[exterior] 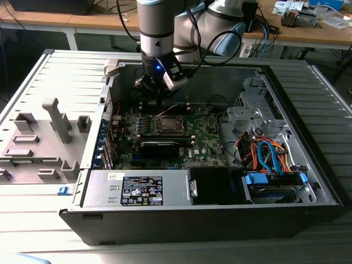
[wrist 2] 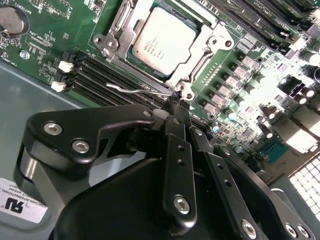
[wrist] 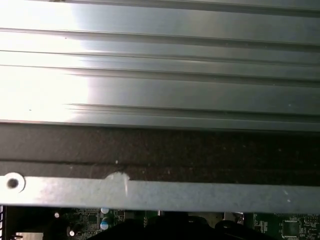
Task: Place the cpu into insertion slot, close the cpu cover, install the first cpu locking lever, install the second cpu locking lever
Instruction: 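Install the first cpu locking lever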
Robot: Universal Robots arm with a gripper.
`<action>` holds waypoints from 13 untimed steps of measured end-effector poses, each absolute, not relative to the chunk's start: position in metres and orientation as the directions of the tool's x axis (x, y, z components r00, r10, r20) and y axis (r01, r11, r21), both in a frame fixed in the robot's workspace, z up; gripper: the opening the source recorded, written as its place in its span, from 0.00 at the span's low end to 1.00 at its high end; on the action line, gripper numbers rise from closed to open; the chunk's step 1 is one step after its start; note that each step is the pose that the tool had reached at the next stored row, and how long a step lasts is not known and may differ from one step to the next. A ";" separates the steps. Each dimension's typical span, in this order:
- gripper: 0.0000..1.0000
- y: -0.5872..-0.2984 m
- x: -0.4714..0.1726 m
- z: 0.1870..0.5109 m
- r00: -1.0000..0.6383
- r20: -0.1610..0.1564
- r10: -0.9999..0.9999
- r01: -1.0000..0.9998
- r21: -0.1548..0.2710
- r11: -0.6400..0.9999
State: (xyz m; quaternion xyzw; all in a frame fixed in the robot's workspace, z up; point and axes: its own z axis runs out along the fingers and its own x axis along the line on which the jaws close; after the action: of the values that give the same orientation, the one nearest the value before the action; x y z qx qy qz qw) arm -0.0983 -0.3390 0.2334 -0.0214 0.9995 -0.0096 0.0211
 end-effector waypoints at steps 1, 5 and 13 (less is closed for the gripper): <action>0.11 -0.339 -0.098 0.233 -0.998 -0.042 -0.043 -0.043 -0.020 0.999; 0.11 -0.339 -0.098 0.231 -0.998 -0.042 -0.044 -0.043 -0.020 0.999; 0.11 -0.336 -0.096 0.228 -0.998 -0.042 -0.053 -0.052 -0.020 0.998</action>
State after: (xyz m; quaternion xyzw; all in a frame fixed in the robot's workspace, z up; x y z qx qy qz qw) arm -0.0960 -0.3360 0.2276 -0.0262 0.9994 -0.0097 0.0211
